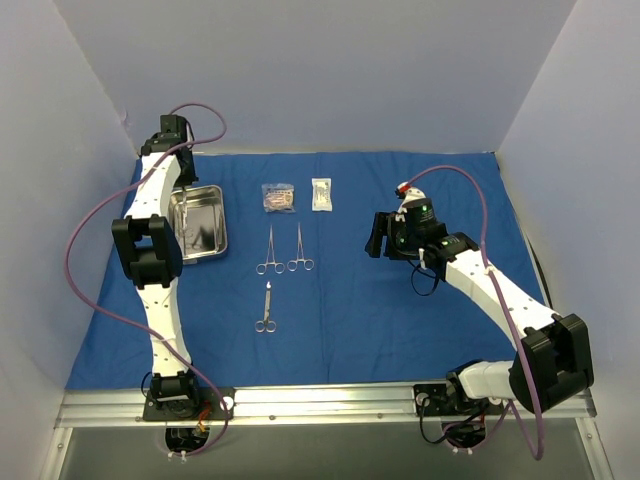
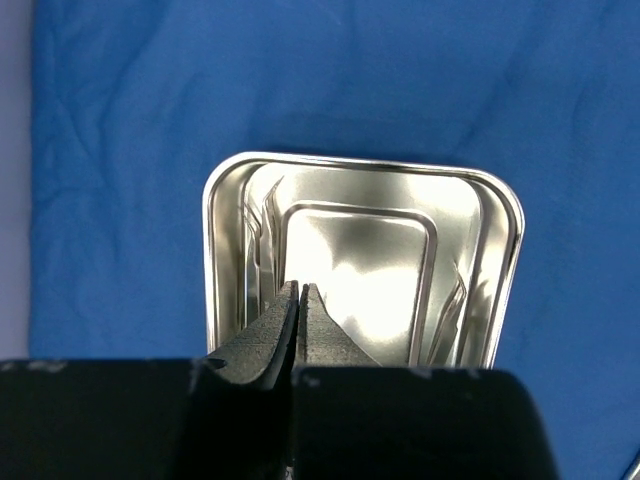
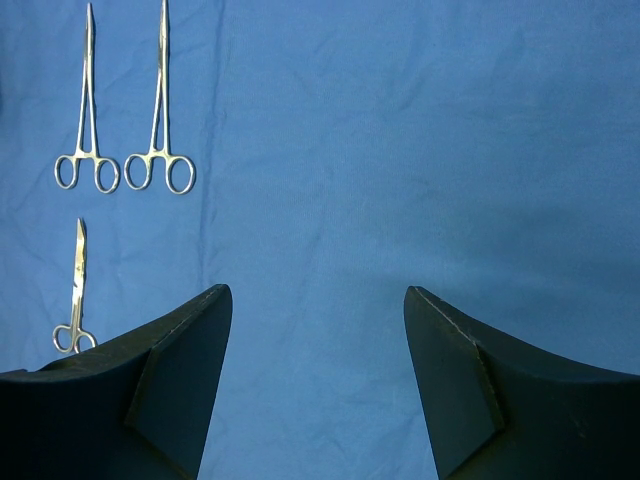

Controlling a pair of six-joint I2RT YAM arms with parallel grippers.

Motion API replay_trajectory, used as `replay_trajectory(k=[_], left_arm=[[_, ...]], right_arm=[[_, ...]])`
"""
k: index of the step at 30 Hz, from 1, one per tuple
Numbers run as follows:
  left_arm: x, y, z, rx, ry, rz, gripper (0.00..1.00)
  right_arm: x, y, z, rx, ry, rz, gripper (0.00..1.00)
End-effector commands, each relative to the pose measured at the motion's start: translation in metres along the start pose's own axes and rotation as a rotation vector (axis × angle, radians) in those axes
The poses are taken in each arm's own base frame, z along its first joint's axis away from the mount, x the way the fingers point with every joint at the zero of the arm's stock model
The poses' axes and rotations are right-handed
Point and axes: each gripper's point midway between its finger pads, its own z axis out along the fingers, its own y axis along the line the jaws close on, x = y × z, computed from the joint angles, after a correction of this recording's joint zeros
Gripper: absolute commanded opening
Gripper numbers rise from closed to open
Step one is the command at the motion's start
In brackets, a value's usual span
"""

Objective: Open and lay out the surgical kit
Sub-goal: Pick up the medical item from the container, then place the medical item in the surgical kit.

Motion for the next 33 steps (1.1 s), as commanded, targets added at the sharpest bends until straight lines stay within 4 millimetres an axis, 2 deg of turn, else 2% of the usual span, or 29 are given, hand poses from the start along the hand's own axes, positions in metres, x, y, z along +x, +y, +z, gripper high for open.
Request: replay_trajectory(k=[1,6,8,9,11,13,14,16,17,20,21,23,24,26,27,28,30,31,33], left_arm=[[-0.024,0.000,-0.043,0.026,-0.067,-0.064,0.02],[-0.028,-0.008,-0.074,0.049,-0.058,-0.118,0.02],[-0.023,-0.031,-0.089,0.092,-0.045,-0.091,0.02],[-0.024,-0.035,-0.097,0.097,-0.054,-0.085,0.02],[-0.016,-0.049,-0.104,0.093,-0.046,-0.058,0.02],[-0.008,-0.048,-0.114,0.047,-0.029,-0.047,0.02],[-0.004,-0.057,-0.120,0.053,-0.024,-0.047,0.02],[0.006,-0.062,-0.134,0.045,0.001,-0.044,0.02],[0.011,-0.077,-0.143,0.063,0.002,-0.035,0.02],[0.033,-0.096,-0.161,0.056,0.024,-0.013,0.02],[0.049,-0.112,-0.168,0.066,0.045,0.021,0.02],[0.067,-0.132,-0.176,0.086,0.067,0.013,0.02],[0.084,-0.148,-0.184,0.109,0.084,0.041,0.02],[0.103,-0.168,-0.193,0.145,0.105,0.023,0.02],[0.109,-0.178,-0.196,0.164,0.103,0.018,0.02],[0.132,-0.192,-0.197,0.176,0.135,0.050,0.02],[0.146,-0.213,-0.205,0.226,0.139,-0.001,0.02],[0.170,-0.222,-0.204,0.230,0.166,0.029,0.02],[0.188,-0.236,-0.206,0.249,0.183,0.017,0.02]], right_arm=[[-0.011,0.008,-0.009,-0.020,-0.035,-0.019,0.65],[-0.014,0.010,-0.013,-0.029,-0.045,-0.021,0.65],[-0.015,0.011,-0.014,-0.036,-0.052,-0.020,0.65],[-0.014,0.011,-0.014,-0.038,-0.051,-0.020,0.65],[-0.013,0.012,-0.015,-0.045,-0.051,-0.019,0.65],[-0.013,0.013,-0.017,-0.053,-0.056,-0.019,0.65],[-0.011,0.013,-0.017,-0.055,-0.054,-0.021,0.65],[-0.011,0.014,-0.021,-0.060,-0.063,-0.023,0.65],[-0.011,0.013,-0.023,-0.061,-0.064,-0.023,0.65],[-0.009,0.013,-0.028,-0.064,-0.073,-0.032,0.65],[-0.009,0.012,-0.029,-0.063,-0.072,-0.035,0.65],[-0.008,0.011,-0.032,-0.062,-0.076,-0.040,0.65],[-0.008,0.011,-0.033,-0.064,-0.076,-0.042,0.65],[-0.007,0.011,-0.036,-0.069,-0.081,-0.048,0.65],[-0.006,0.011,-0.036,-0.070,-0.079,-0.051,0.65],[-0.003,0.010,-0.036,-0.069,-0.073,-0.052,0.65],[-0.001,0.009,-0.038,-0.072,-0.073,-0.056,0.65],[0.003,0.008,-0.038,-0.073,-0.063,-0.056,0.65],[0.007,0.008,-0.040,-0.079,-0.062,-0.058,0.65]])
